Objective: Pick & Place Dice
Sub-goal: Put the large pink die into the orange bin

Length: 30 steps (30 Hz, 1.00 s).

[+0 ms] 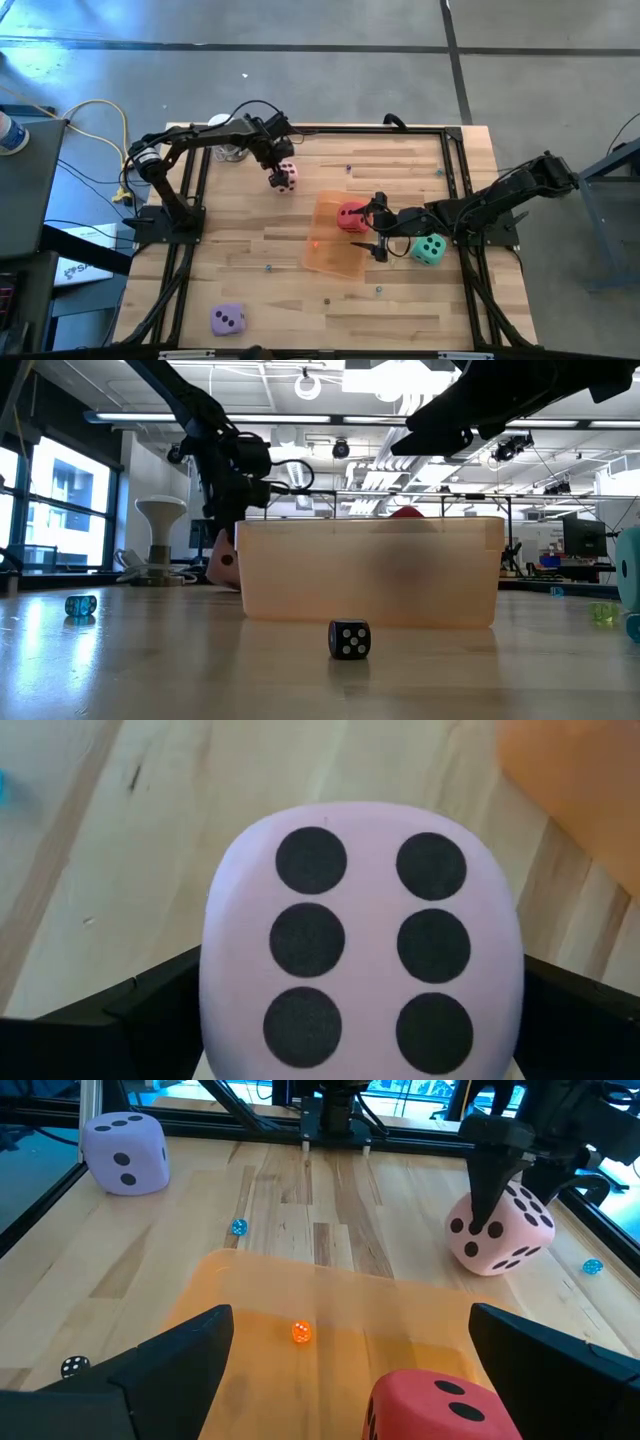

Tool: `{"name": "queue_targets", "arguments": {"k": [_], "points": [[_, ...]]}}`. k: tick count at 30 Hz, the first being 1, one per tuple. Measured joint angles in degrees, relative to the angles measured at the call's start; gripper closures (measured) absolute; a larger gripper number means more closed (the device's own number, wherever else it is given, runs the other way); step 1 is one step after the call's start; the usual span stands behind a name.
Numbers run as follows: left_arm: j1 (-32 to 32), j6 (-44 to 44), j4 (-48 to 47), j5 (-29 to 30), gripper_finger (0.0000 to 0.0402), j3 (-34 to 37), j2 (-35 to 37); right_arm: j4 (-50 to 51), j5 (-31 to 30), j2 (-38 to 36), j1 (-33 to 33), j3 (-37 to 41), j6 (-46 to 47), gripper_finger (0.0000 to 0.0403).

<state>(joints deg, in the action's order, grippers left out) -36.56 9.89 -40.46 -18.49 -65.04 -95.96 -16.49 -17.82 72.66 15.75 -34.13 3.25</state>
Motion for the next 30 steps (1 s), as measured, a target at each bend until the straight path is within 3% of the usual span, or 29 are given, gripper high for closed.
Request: {"name": "queue_targets", "arguments": {"k": [9, 15, 30], "points": [[0.76, 2.16, 2.57, -8.58, 0.0003, 0.0, -0.09, 0.02, 0.01, 0.0, -0.01, 0.0, 0.19, 0.0006], [1.39, 2.19, 3.53, -9.37, 0.0003, -0.02, -0.09, 0.02, 0.04, 0.0, 0.0, 0.0, 0.24, 0.0006], [1.6, 3.34, 5.22, -19.18, 0.0003, -0.02, -0.11, 0.02, 0.04, 0.0, -0.01, 0.0, 0.28, 0.0006]]}}
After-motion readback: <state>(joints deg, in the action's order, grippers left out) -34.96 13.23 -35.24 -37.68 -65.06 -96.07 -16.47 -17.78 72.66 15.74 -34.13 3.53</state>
